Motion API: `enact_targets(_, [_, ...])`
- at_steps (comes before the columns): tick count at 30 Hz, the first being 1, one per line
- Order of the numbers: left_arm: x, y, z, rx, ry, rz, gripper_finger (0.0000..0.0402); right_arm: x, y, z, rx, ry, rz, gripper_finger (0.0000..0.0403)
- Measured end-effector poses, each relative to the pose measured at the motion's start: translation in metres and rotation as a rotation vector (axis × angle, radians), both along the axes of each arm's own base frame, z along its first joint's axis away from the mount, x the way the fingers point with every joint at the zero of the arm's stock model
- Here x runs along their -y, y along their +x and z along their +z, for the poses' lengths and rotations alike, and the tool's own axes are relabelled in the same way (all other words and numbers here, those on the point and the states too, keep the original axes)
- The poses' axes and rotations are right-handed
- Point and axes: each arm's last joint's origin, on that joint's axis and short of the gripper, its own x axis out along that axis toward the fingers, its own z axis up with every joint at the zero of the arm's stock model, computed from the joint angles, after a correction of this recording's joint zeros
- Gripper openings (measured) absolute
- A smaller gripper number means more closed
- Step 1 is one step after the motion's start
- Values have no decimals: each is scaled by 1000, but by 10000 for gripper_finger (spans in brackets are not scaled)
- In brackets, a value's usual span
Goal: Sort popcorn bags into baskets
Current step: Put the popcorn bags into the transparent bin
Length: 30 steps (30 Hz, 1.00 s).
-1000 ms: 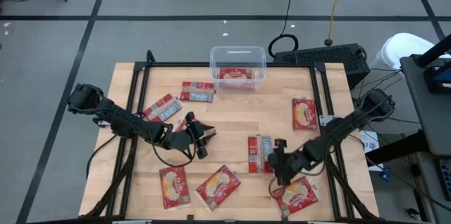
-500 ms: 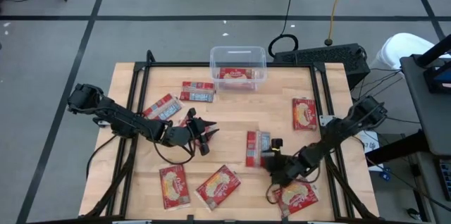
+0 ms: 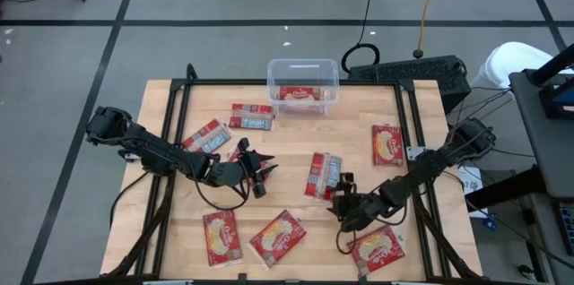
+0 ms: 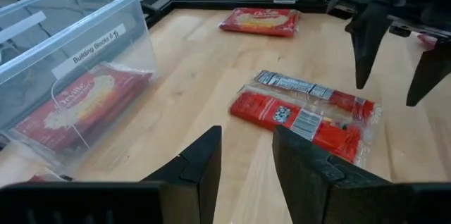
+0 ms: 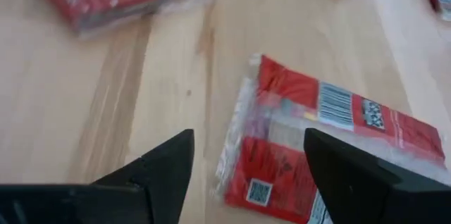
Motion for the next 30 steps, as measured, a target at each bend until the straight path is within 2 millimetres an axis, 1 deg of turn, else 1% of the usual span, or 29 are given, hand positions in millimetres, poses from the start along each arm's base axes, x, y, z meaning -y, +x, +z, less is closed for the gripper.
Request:
enact_targets(2, [0,0,0,-1,1,0,132,-1,-2,-4,-21,-44,41,277])
enact_targets(4, [0,0,0,-4,2,0,131,0,-5,-11,-55,-104,89,289])
enact_targets(7, [0,0,-1,-10,3,0,131,6,-9,-19,-51,-108,81,300])
enact_targets(10, [0,-1,-2,-17,-7,6,132,16,-11,-27,-20,-80,44,301])
enact_targets(13, [0,-1,-3,-23,-13,10,132,23,-14,-33,15,-53,25,286])
enact_targets(16, [0,-1,-2,-14,-21,13,131,30,-16,-37,7,-23,35,248])
enact_targets(18, [0,0,-2,-3,-24,13,132,33,-17,-39,1,-7,24,208])
enact_targets(22, [2,6,-9,10,-8,5,132,39,-17,-41,-1,-1,-13,106])
enact_targets(25, [4,14,-19,27,4,-3,132,41,-15,-40,19,-6,-20,27])
enact_targets(26, [5,17,-24,35,4,-6,132,41,-13,-39,30,-8,-13,14])
enact_targets(27, [7,20,-29,44,0,-13,132,40,-12,-38,46,-7,-9,11])
enact_targets(30, [11,29,-41,79,-13,-63,133,41,-8,-31,103,15,-9,13])
